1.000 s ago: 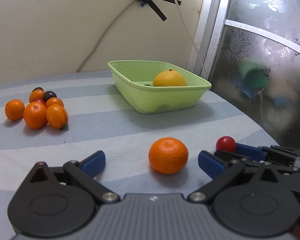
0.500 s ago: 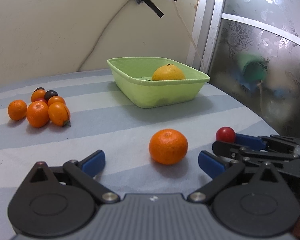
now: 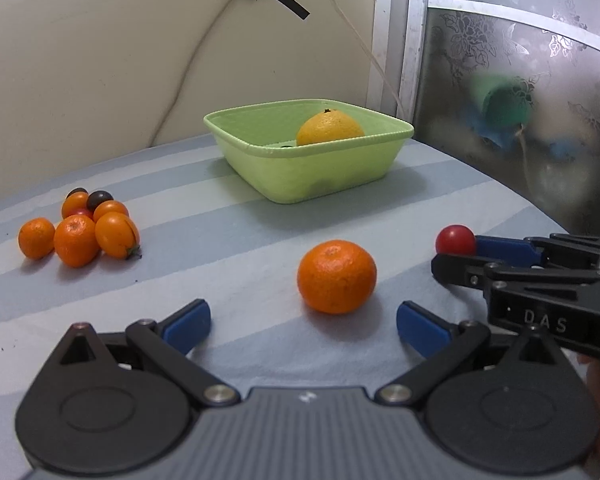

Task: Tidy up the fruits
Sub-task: 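Open the left gripper off the mandarin while the right opens off the red tomato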

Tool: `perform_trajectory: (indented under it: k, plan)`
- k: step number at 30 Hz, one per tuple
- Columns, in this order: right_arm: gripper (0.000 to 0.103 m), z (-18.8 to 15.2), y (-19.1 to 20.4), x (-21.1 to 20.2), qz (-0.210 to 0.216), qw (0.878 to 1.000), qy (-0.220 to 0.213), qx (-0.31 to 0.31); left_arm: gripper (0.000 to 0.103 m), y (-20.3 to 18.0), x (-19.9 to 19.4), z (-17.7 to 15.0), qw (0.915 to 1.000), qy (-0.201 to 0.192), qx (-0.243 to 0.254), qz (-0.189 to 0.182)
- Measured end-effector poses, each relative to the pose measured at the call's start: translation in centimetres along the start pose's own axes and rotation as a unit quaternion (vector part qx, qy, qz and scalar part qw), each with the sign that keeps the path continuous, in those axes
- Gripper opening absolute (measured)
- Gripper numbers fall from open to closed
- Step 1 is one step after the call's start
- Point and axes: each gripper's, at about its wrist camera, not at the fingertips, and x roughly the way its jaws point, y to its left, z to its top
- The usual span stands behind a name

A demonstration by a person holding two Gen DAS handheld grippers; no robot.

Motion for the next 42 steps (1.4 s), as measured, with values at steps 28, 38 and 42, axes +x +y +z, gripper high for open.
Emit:
perform_trajectory:
  k: [28, 38, 42]
  plan:
    - [0.047, 0.0, 0.0, -0.1, 0.01, 1.0, -0.002, 0.001, 0.103, 2.1, -1.1, -0.2, 0.9984, -0.017, -0.048, -0.023]
    - [0.047, 0.0, 0.0, -0.1, 0.009, 1.0, -0.001, 0.001, 0.103, 2.5, -1.0, -0.2, 0.9978, -0.016, -0.058, -0.03]
    - [0.047, 0.0, 0.0, -0.1, 0.009, 1.0, -0.001, 0.001, 0.103, 2.5, -1.0, -0.2, 0.9976, -0.016, -0.06, -0.031]
